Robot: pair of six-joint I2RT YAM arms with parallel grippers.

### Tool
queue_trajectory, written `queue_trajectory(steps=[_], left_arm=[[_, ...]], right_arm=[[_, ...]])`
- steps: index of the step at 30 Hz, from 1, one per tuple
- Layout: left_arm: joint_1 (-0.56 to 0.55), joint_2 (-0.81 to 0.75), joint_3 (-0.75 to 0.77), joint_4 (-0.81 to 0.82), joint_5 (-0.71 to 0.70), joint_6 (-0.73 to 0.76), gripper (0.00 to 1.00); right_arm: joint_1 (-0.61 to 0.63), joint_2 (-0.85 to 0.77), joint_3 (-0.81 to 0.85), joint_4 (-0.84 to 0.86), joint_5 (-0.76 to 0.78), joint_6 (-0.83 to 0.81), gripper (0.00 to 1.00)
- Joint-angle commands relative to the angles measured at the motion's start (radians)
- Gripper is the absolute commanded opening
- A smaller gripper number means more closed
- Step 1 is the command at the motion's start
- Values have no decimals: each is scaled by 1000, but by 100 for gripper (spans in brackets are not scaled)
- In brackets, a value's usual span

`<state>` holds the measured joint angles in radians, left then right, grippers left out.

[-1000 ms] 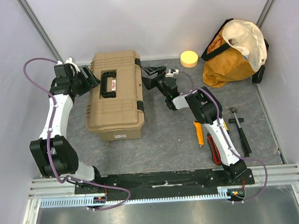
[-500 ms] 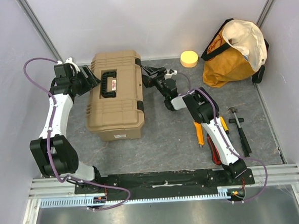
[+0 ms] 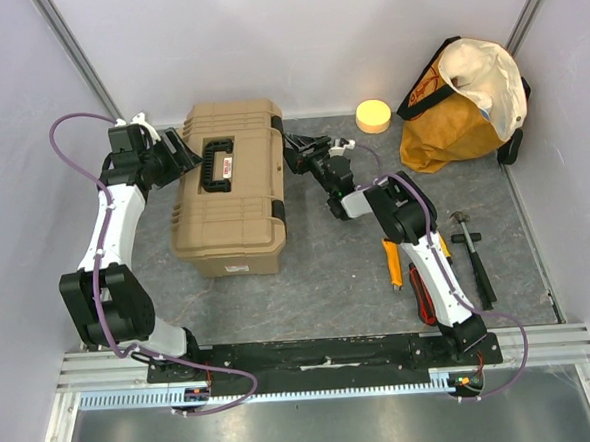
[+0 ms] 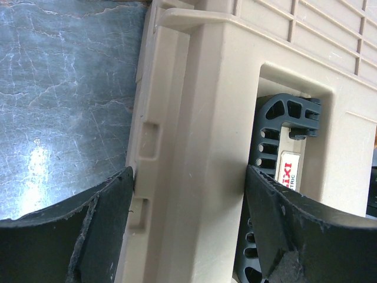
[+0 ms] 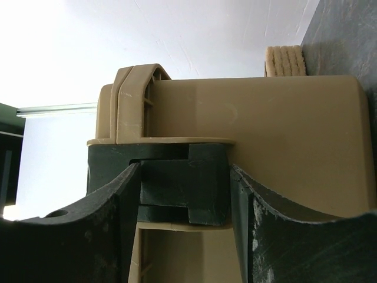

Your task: Pack the tool kit

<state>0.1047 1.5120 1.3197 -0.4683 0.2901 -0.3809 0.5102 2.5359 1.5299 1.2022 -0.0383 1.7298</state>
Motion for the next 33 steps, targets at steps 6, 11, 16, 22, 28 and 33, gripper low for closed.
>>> queue_trajectory(steps=[6, 11, 16, 22, 28, 33], left_arm=[[-23, 54, -10, -121, -16, 19, 79], [-22, 57, -7, -122, -23, 17, 79], [-22, 57, -2, -131, -34, 16, 79], [-22, 54, 3, -142, -57, 19, 78], [-22, 51, 6, -148, -68, 20, 77], [-22, 48, 6, -150, -75, 22, 77]], right_arm=[[-9, -166, -23, 53, 12, -96, 44], [-15, -206, -42, -18, 5, -133, 40], [-18, -238, -68, -76, 9, -154, 37], [-21, -302, -79, -193, 5, -243, 38], [-24, -341, -73, -286, 2, -302, 45], [-21, -367, -123, -241, 11, -317, 63]])
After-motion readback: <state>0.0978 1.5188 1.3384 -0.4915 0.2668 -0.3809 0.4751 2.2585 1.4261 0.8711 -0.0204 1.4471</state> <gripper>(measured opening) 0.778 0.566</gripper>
